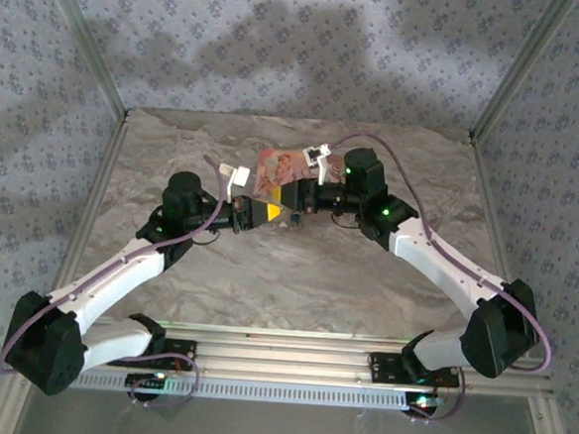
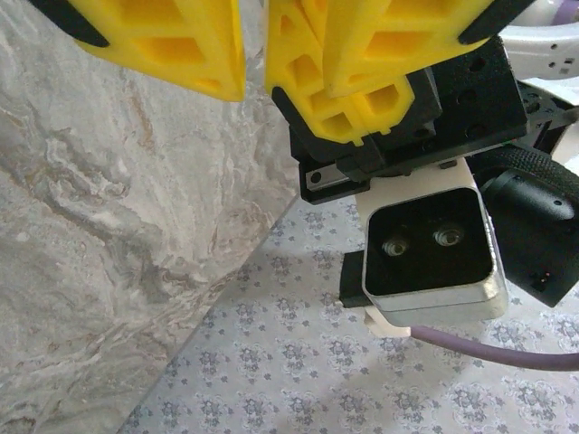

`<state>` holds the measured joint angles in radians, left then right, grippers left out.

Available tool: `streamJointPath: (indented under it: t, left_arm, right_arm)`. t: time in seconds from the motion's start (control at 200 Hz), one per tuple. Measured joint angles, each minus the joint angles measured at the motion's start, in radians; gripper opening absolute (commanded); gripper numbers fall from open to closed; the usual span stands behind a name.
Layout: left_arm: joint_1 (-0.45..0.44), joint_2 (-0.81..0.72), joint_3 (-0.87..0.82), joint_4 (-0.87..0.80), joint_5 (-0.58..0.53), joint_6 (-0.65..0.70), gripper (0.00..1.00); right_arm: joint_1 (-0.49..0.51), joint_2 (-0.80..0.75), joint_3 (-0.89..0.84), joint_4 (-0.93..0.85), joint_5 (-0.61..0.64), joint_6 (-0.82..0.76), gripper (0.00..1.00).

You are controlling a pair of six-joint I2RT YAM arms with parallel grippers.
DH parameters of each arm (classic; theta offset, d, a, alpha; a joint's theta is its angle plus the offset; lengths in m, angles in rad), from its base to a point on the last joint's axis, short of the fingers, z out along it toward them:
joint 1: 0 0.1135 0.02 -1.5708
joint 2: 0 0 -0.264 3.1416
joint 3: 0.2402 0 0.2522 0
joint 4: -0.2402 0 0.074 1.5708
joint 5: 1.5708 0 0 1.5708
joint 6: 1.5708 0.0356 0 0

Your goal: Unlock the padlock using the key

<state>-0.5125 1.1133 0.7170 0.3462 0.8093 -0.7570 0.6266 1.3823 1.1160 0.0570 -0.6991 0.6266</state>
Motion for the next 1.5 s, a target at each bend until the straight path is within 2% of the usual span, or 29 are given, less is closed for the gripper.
streamJointPath:
  t: [0.26,0.525,0.64,0.704,0.754,0.839,1.099,1.314,1.499]
  left_arm:
    - [0.002,-0.029,0.0,-0.035,-0.023,0.016,0.0]
    - [0.002,-0.04,0.0,-0.081,-0.033,0.057,0.0]
    - [0.001,-0.044,0.002,-0.114,-0.036,0.076,0.11]
    - [0.0,-0.048,0.006,-0.13,-0.038,0.085,0.28]
    - [0.003,-0.055,0.01,-0.146,-0.043,0.096,0.38]
    - [0.009,-0.065,0.011,-0.161,-0.048,0.101,0.44]
    - [0.009,-0.064,0.011,-0.086,-0.01,0.074,0.44]
    - [0.009,-0.057,0.007,0.005,0.014,0.035,0.38]
    - [0.009,-0.021,-0.001,0.071,0.021,-0.004,0.37]
  right_arm:
    - [0.0,0.0,-0.003,0.009,-0.024,0.014,0.0]
    - [0.0,0.0,-0.004,-0.019,-0.032,-0.031,0.0]
    - [0.002,0.0,0.012,-0.082,-0.034,-0.093,0.0]
    - [0.003,0.0,0.038,-0.128,-0.038,-0.131,0.0]
    - [-0.003,0.0,0.062,-0.159,-0.038,-0.159,0.0]
    - [-0.013,0.0,0.102,-0.198,-0.044,-0.202,0.0]
    - [-0.031,0.02,0.158,-0.265,-0.093,-0.273,0.0]
    - [-0.032,0.039,0.158,-0.28,-0.127,-0.284,0.0]
    - [-0.032,0.039,0.158,-0.279,-0.137,-0.284,0.0]
